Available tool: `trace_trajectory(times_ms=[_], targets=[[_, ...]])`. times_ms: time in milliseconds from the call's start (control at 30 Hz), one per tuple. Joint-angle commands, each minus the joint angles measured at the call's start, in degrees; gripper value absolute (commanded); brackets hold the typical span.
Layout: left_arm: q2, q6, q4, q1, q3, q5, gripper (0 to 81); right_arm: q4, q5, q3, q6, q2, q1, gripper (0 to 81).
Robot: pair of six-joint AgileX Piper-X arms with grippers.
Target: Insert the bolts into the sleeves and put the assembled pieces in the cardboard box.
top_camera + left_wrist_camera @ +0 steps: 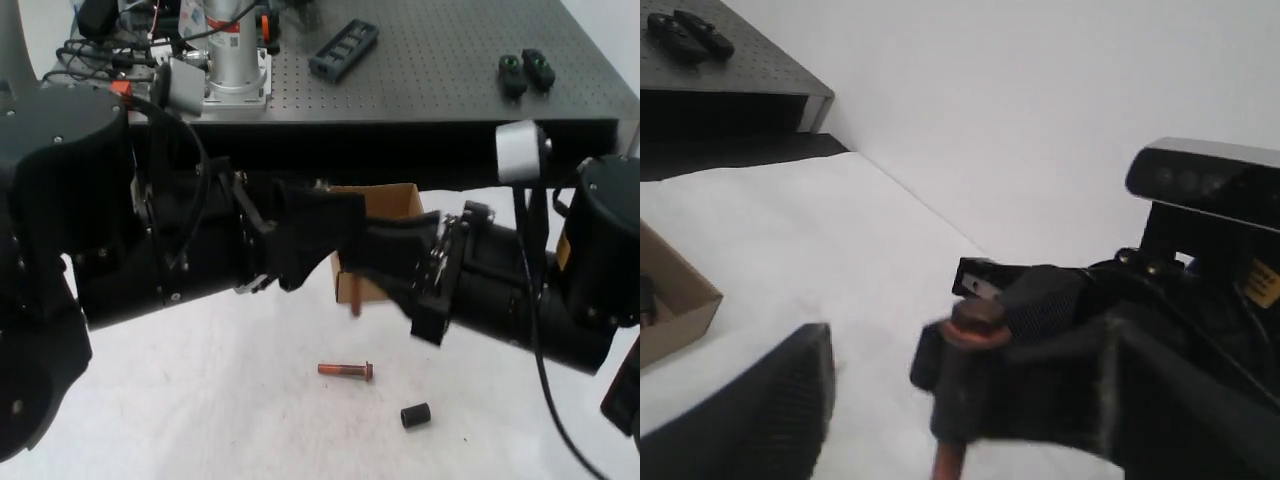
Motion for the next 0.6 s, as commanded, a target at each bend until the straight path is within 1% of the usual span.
trace_trajectory(times_ms=[0, 67, 133, 233, 367, 567], targets=[[-0.4, -1.1, -0.1, -0.1, -0.3, -2.6, 51.4, 4.2, 6.3, -1.4, -6.3, 0.5, -3.5, 0.8], [-0.4, -1.0, -0.1, -0.1, -0.3, -3.0, 48.9, 8.0, 8.4, -4.0, -9.0, 3.1, -6.7, 0.8], [-0.4, -0.5, 0.4, -0.1, -0.3, -3.7, 48.4, 11.4, 9.8, -7.8, -10.7, 6.9, -9.2, 0.8], [-0.4, -0.5, 2.3, -0.1, -0.3, -5.1, 48.4, 15.6, 11.2, -15.8, -13.8, 14.9, -11.8, 0.8], [-0.4, -0.4, 4.7, -0.1, -0.3, -6.0, 48.4, 24.3, 19.4, -28.4, -13.8, 27.3, -12.5, 0.8], [-0.4, 1.3, 8.3, -0.1, -0.3, -5.8, 48.4, 36.8, 21.8, -47.6, -15.1, 45.4, -12.6, 0.8]])
